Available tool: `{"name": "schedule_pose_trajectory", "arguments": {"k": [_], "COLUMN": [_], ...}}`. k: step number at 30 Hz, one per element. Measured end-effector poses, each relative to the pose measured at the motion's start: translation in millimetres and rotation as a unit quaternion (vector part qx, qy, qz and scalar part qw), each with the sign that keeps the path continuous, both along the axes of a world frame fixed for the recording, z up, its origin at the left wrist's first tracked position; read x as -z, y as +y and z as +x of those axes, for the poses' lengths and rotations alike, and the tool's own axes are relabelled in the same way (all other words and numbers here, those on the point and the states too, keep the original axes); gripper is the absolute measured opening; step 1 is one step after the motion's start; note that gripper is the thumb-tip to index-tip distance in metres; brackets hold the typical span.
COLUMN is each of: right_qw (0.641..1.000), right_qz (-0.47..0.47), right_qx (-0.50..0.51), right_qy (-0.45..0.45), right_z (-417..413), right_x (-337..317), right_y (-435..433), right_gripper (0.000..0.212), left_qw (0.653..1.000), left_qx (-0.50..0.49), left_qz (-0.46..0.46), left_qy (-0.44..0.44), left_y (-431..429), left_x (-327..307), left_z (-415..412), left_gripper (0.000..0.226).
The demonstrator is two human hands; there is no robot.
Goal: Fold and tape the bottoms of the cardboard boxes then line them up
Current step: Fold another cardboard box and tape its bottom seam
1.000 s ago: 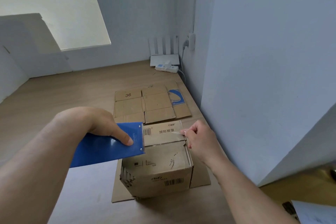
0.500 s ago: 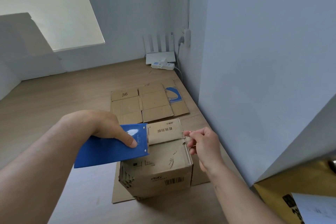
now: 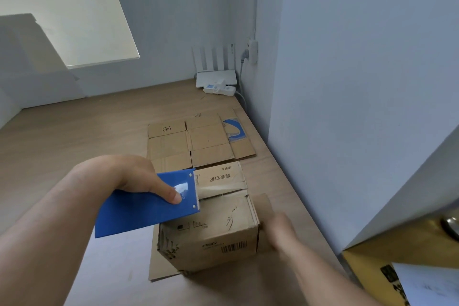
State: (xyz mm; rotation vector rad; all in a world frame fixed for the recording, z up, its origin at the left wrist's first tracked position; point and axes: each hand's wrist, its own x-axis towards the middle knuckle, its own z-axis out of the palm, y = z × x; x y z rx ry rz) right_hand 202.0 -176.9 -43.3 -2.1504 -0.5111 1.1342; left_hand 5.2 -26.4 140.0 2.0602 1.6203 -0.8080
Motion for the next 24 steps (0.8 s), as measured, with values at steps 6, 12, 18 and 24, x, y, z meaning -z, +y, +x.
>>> {"name": "schedule_pose_trajectory", "arguments": {"k": [6, 12, 18, 24], "right_qw": [0.971, 0.957, 0.958, 0.950], "right_qz": [0.144, 0.148, 0.179, 0.183], "right_qx": [-0.003, -0.075, -0.084, -0.123], "right_qy": [-0.190, -0.239, -0.209, -0.221], "right_z": [-4.1, -16.9, -12.2, -6.6], "right_x": [-40.4, -55.2, -60.9, -60.0], "right_y": [10.5, 26.5, 41.5, 42.1], "right_gripper": [0.042, 0.031, 0.029, 0.029], "left_qw": [1.000, 0.999, 0.994, 0.994], "left_qx": [0.002, 0.029, 0.016, -0.029], "left_qz": [0.006, 0.015, 0.057, 0.014], "left_qy": [-0.010, -0.039, -0.091, -0.106], "left_y": [-3.5, -12.2, -23.3, -20.6], "left_x": [1.2, 3.2, 9.4, 5.8], "left_z": [4.9, -6.3, -18.8, -29.0], "left_gripper": [0.056, 0.053, 0.054, 0.061]}}
